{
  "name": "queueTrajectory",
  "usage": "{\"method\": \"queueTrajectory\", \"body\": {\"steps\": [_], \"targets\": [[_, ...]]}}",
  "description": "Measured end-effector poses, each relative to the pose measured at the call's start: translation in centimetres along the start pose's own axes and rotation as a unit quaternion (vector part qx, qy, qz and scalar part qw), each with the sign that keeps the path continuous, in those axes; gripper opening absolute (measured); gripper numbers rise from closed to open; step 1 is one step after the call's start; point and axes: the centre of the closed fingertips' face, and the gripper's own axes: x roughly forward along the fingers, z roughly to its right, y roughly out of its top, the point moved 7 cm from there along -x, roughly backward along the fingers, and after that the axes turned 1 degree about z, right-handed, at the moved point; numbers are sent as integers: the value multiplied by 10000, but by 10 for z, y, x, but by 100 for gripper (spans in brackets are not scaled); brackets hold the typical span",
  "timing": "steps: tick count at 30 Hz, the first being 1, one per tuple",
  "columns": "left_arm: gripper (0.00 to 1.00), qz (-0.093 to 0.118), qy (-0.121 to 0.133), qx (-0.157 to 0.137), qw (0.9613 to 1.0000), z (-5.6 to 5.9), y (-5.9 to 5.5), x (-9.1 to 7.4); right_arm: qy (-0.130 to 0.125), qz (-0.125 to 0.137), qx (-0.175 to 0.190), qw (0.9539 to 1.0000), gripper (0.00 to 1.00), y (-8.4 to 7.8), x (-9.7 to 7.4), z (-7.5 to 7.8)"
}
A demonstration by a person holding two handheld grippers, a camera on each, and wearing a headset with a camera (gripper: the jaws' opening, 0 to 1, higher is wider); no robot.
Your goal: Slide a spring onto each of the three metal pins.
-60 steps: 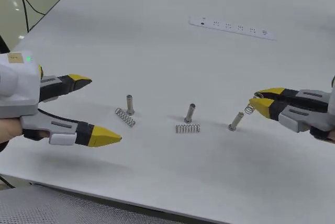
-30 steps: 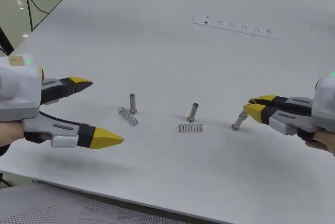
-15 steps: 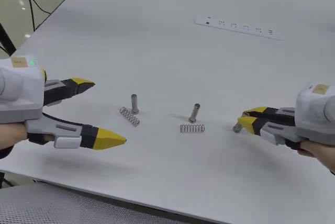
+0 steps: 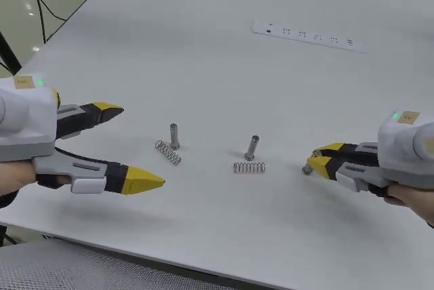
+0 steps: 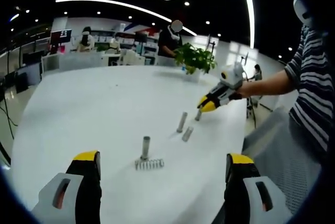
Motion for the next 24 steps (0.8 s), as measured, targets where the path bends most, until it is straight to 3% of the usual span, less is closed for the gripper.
{"method": "queueTrajectory", "body": {"steps": [12,24], "targets": [[96,28,7,-10,10000,-2,4,-2,32,227,123,9997,19,6,-7,-1],[96,6,0,-2,10000,0,4,-2,7,443,176,9989,22,10,-19,-3]]}}
